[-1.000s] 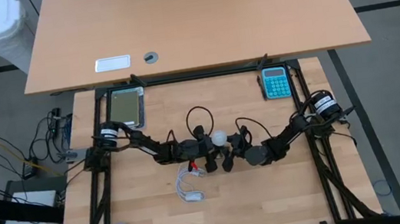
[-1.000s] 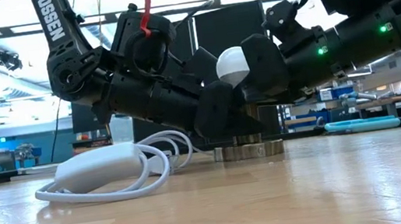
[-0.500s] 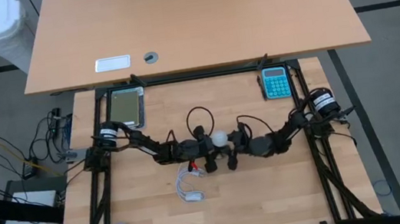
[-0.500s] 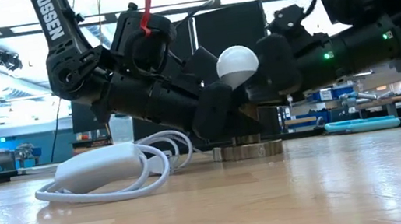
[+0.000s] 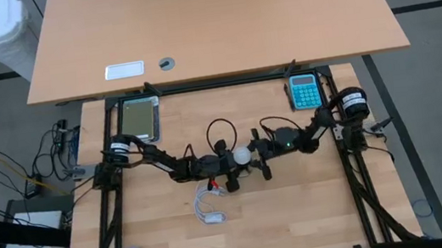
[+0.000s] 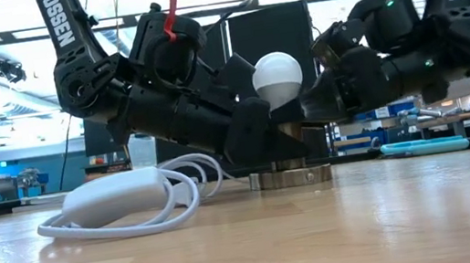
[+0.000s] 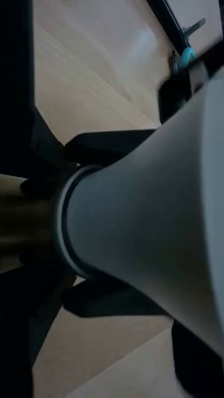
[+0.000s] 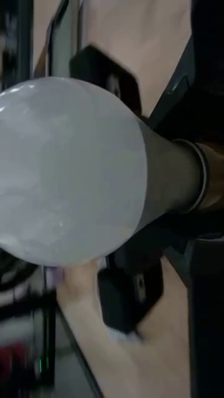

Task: Screw lightbulb
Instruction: Remove the white lightbulb from the silver lamp

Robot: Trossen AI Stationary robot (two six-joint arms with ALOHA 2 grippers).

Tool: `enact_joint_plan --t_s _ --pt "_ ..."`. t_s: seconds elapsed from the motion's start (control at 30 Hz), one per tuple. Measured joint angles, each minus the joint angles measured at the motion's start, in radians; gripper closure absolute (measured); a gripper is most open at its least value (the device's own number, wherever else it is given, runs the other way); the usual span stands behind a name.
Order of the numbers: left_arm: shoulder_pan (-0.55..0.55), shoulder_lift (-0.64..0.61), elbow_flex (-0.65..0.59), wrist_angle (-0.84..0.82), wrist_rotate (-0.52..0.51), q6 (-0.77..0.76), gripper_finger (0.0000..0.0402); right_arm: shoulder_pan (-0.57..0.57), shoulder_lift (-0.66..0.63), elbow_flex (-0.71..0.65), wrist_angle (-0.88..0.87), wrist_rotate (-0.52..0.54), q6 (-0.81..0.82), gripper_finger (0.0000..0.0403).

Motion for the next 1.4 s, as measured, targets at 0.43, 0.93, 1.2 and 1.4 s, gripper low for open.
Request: enact_joint_plan --t_s 0.43,0.93,1.2,1.4 --pt "-0.001 0.001 0.0 -0.001 0.012 -0.025 0.0207 -0.064 -0.023 -0.006 -0.016 -0.1 0.045 0.0159" --pt "-0.002 0.005 -0.003 0.04 -0.052 -0.027 0.0126 0.051 -0.228 -0.038 -0.279 0.228 0.082 0.013" --pt "-0.003 -0.079 -0.003 -0.088 -0.07 -0.025 0.0087 0.08 -0.227 -0.039 -0.3 0.271 0.094 0.0138" --pt "-0.002 -0.154 -0.003 -0.287 -0.084 -0.031 0.0085 0.087 -0.228 -0.039 -0.301 0.285 0.093 0.014"
